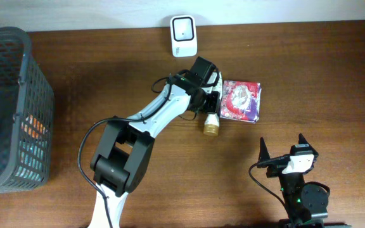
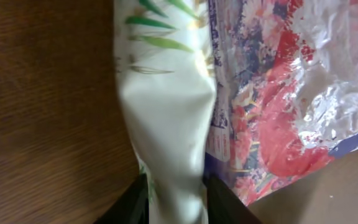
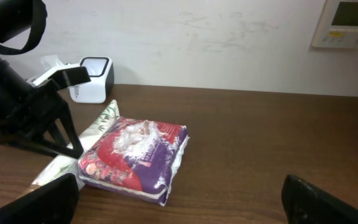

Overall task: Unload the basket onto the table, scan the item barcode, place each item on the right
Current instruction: 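Place the white tube upright beside the pink pack, release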

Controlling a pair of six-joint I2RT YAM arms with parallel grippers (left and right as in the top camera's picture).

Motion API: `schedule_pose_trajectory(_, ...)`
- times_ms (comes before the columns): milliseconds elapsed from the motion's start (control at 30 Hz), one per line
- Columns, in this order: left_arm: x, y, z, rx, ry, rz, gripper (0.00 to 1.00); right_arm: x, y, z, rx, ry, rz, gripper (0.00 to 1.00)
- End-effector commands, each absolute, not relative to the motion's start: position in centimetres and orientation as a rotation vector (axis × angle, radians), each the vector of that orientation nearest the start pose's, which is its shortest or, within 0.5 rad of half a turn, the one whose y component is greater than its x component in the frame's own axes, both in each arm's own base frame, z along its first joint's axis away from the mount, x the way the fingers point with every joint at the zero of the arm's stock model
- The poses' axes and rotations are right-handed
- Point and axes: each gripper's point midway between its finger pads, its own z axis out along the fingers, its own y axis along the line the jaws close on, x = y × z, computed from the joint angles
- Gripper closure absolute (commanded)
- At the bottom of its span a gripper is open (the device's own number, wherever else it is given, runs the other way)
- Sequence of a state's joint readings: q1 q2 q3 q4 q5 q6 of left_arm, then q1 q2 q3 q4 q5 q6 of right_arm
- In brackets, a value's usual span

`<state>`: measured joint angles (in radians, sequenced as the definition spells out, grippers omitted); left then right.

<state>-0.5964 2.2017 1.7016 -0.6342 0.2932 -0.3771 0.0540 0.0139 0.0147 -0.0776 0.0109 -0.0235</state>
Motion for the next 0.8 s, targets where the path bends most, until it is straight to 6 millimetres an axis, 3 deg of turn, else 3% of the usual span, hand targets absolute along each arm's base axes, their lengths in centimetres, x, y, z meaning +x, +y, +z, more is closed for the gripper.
schedule_pose_trajectory(0, 40.3, -34.4, 5.9, 0.309, 2.796, -0.766, 0.68, 24.6, 1.1, 15.5, -0.051, 1.652, 0.013, 0.01)
schedule_pose_trajectory(133, 40.8, -35.3, 7.5, 0.328, 2.761, -0.820, 0.66, 24.6, 1.1, 15.5, -0.051, 1.652, 0.013, 0.01)
schedule_pose_trajectory(233, 42.0, -35.5, 10.9, 0.326, 2.723, -0.859, 0.66, 24.6, 1.1, 15.5, -0.051, 1.652, 0.013, 0.01)
schedule_pose_trajectory(267, 42.8, -34.7, 12.5, 0.316, 2.711, -0.851, 0.67, 24.6, 1.1, 15.5, -0.051, 1.652, 0.013, 0.01)
schedule_pose_trajectory(333, 43.7, -33.4, 14.0, 0.318, 2.703, -0.828, 0.68, 24.6, 1.1, 15.5, -0.051, 1.652, 0.013, 0.01)
schedule_pose_trajectory(500, 46.4, -26.1, 18.6, 0.173, 2.724, -0.762, 0.72, 24.6, 1.1, 15.5, -0.051, 1.652, 0.013, 0.01)
schedule_pose_trajectory(600, 46.3, -22.4, 21.7, 0.216, 2.713, -0.710, 0.70, 24.6, 1.1, 15.5, -0.051, 1.652, 0.013, 0.01)
schedule_pose_trajectory(700, 45.2, -21.5, 22.1, 0.268, 2.748, -0.685, 0.71, 24.6, 1.1, 15.5, -0.051, 1.652, 0.013, 0.01)
schedule_pose_trajectory(767, 44.1, -22.4, 21.1, 0.291, 2.793, -0.687, 0.87, 24.6, 1.1, 15.5, -0.051, 1.652, 0.013, 0.01)
